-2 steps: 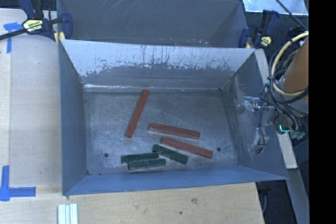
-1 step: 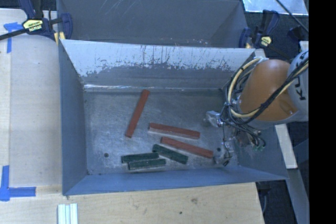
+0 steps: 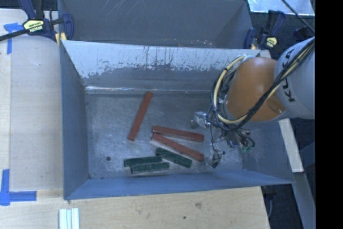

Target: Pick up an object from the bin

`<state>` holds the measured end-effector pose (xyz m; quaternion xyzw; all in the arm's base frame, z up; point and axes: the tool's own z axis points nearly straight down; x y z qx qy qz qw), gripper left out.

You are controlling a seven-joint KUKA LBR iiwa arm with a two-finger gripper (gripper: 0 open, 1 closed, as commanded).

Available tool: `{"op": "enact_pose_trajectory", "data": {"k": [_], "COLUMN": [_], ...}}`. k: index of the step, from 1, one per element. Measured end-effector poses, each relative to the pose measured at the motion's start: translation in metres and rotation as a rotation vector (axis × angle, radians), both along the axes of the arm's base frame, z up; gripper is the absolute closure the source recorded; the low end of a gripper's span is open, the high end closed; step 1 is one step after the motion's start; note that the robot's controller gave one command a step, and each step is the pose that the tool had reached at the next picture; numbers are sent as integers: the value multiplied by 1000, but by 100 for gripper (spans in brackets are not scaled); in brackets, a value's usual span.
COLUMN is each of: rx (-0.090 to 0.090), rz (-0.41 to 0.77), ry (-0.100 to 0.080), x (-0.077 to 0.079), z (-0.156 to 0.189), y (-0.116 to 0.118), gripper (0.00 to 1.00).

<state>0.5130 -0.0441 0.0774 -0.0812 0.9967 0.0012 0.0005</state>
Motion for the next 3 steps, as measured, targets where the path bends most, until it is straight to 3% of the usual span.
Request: {"op": "enact_pose_trajectory", "data": {"k": [1, 2, 3], "rx": [-3, -3, 1], "rz": [-4, -3, -8], "ry": [1, 1, -4], "x": [0, 0, -2], "z": [0, 0, 8], "y": [-4, -4, 91], "gripper": [100, 0, 0]}}
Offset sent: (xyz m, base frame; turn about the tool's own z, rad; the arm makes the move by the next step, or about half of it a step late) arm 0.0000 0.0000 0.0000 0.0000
